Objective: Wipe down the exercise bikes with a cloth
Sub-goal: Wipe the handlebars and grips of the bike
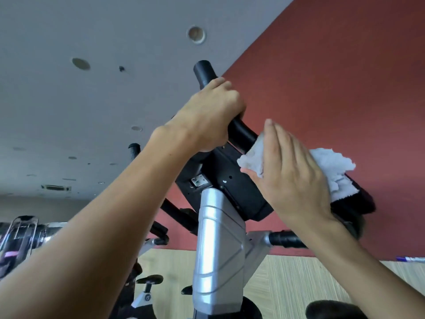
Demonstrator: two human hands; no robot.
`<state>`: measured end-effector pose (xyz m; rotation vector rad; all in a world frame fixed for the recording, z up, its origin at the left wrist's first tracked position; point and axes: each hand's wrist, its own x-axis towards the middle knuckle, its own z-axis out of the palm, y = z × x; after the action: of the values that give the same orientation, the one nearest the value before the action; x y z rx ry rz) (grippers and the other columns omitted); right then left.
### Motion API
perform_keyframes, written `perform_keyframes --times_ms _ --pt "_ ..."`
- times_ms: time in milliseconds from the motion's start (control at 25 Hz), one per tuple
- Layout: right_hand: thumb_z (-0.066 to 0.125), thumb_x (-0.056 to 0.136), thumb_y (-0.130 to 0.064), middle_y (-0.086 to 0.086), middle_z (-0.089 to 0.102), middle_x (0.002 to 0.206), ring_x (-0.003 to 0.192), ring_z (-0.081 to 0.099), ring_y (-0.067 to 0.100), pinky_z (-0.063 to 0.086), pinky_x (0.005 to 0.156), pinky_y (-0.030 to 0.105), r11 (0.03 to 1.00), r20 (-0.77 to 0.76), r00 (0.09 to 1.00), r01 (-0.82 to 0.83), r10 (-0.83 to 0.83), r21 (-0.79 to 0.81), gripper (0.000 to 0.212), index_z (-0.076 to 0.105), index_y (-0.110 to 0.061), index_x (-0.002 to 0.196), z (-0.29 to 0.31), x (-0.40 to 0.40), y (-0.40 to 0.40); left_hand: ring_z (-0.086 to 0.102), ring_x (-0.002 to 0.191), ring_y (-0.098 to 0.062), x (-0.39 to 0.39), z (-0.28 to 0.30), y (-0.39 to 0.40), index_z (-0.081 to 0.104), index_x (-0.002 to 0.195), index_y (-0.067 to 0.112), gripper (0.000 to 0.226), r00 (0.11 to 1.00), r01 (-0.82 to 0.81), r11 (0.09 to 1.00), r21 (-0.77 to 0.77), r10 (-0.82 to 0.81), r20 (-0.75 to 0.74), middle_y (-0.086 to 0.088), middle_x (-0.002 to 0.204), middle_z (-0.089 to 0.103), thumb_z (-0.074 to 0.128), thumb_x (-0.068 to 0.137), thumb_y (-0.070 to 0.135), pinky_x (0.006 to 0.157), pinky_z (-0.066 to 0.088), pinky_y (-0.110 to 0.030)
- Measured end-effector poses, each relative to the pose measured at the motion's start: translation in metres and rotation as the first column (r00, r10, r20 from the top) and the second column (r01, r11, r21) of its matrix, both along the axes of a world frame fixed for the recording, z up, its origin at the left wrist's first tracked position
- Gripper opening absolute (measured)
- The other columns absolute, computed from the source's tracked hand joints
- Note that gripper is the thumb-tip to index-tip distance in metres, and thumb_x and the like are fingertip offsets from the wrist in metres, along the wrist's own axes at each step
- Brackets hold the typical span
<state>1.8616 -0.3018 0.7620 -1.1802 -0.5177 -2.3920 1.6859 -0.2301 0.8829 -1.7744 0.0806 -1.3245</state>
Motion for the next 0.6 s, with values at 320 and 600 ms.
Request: perform_keyframes --times_ms 320,600 --pt "0.062 0.094 -0.047 0.026 0.056 0.138 0.129 0.057 0.037 0.045 0.11 0.041 0.998 0.054 0.998 -0.033 0.03 0.06 0.079 0.041 0.011 0.143 0.005 -0.005 0.011 0.052 0.082 -0.026 0.016 -0.027 0.005 0.066 0.078 0.007 0.025 0.953 0.277 0.96 0.034 -0.279 0.117 -0.004 0.079 0.062 0.049 0.064 -0.006 0.095 0.041 -0.034" --pt "0.049 0.101 -0.049 0.026 0.045 0.15 0.138 0.049 0.035 0.043 0.115 0.04 0.998 0.036 0.999 0.018 -0.02 0.058 0.081 0.028 0.01 0.152 -0.033 0.06 -0.013 0.039 0.143 -0.027 0.034 -0.077 -0.008 0.072 0.124 0.012 0.058 0.915 0.399 0.897 -0.19 -0.374 0.155 -0.004 0.129 0.066 0.048 0.075 -0.01 0.125 0.009 -0.042"
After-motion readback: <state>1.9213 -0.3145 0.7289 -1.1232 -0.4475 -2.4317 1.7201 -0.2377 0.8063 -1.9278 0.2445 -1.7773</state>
